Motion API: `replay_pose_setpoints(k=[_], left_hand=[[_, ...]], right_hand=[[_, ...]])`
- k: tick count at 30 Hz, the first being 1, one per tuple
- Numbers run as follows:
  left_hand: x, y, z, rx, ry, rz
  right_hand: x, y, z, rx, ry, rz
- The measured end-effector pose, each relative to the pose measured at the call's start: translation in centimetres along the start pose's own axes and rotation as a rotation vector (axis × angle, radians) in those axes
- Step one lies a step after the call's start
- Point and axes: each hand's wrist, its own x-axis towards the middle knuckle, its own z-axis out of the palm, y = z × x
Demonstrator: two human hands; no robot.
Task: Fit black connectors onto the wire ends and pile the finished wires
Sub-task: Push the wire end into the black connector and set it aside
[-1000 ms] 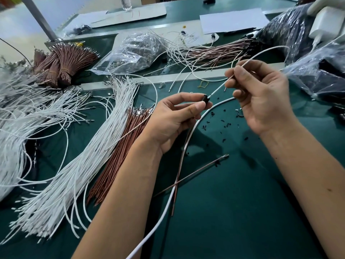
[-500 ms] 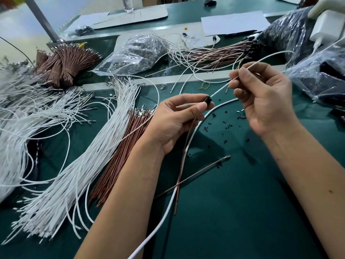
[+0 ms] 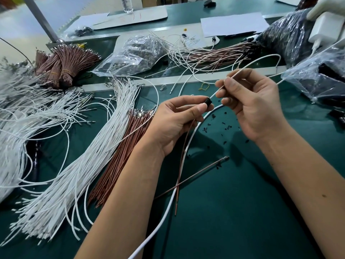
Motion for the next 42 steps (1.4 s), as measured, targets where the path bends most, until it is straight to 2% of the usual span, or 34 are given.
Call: replay_pose_setpoints(k=[13, 18, 23, 26, 31, 37, 42], left_hand=[[0.0, -0.2, 0.1, 0.156, 0.068, 0.008], [-0.1, 0.0, 0.1, 0.176, 0.046, 0.005], [-0.1, 0.0, 0.2, 0.206, 0.033, 0.005], [0.0, -0.1, 0.4, 0.143, 0.069, 0.0], [0.3, 0.0, 0.2, 0.032, 0.221, 0.041], [0.3, -0.2, 0.3, 0.093, 0.273, 0.129], [0.1, -0.2, 0.5, 0.114, 0.303, 0.169]], right_hand=[[0.1, 0.8, -0.2, -0.285, -0.104, 0.054], [0.4, 0.3, -0.8, -0.127, -0.095, 0.124], [-0.2, 1.2, 0.0, -0.31, -0.165, 0.149], [-0.5, 1.7, 0.7, -0.347, -0.208, 0.166], [-0.5, 1.8, 0.7, -0.397, -0.195, 0.253], [-0.6, 1.7, 0.6, -0.413, -0.165, 0.276], [-0.4, 0.7, 0.2, -0.376, -0.305, 0.301]])
